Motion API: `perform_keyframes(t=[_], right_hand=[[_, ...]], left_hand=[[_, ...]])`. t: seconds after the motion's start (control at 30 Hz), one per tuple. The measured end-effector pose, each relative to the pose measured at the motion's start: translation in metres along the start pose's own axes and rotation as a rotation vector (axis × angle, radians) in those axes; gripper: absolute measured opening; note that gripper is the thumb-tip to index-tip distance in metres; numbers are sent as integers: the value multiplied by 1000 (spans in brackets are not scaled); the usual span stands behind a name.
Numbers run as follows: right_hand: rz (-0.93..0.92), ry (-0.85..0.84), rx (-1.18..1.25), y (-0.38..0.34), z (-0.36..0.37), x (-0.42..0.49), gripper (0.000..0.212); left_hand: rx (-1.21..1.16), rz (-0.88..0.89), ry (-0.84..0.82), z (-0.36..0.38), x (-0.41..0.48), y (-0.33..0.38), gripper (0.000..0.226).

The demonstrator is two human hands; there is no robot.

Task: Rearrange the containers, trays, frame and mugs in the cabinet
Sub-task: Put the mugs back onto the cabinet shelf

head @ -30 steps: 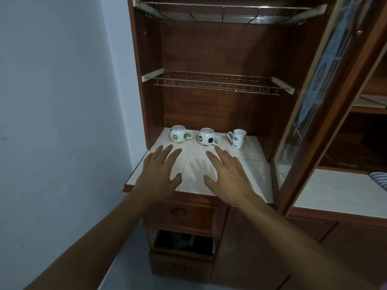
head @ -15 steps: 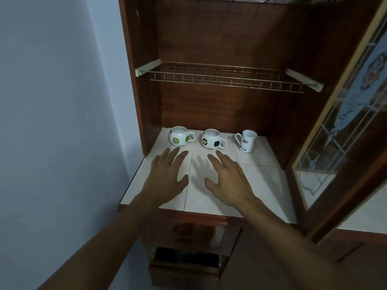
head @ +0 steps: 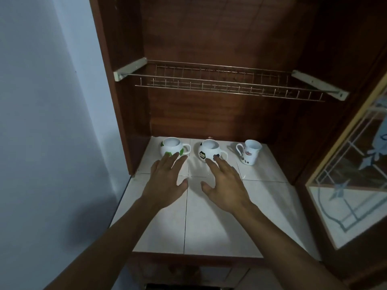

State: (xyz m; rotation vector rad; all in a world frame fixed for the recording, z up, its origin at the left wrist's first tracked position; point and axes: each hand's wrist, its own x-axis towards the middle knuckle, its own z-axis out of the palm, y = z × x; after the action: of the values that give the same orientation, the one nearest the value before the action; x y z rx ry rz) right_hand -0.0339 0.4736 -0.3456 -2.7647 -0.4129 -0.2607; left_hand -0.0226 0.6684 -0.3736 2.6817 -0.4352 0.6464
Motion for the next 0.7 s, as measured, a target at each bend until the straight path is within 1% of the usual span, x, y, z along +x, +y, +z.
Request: perform_keyframes(t=[0.4,0.53,0.7], right_hand=[[6,-1,29,27,21,75,70],[61,3,9,37,33,104,72],[127,-14,-40,47,40,133,66]], left_hand=[[20,-37,-22,39,61,-39,69],[-5,-6,-39,51,89,-62,66],[-12,-21,-77,60,117,-81,63]])
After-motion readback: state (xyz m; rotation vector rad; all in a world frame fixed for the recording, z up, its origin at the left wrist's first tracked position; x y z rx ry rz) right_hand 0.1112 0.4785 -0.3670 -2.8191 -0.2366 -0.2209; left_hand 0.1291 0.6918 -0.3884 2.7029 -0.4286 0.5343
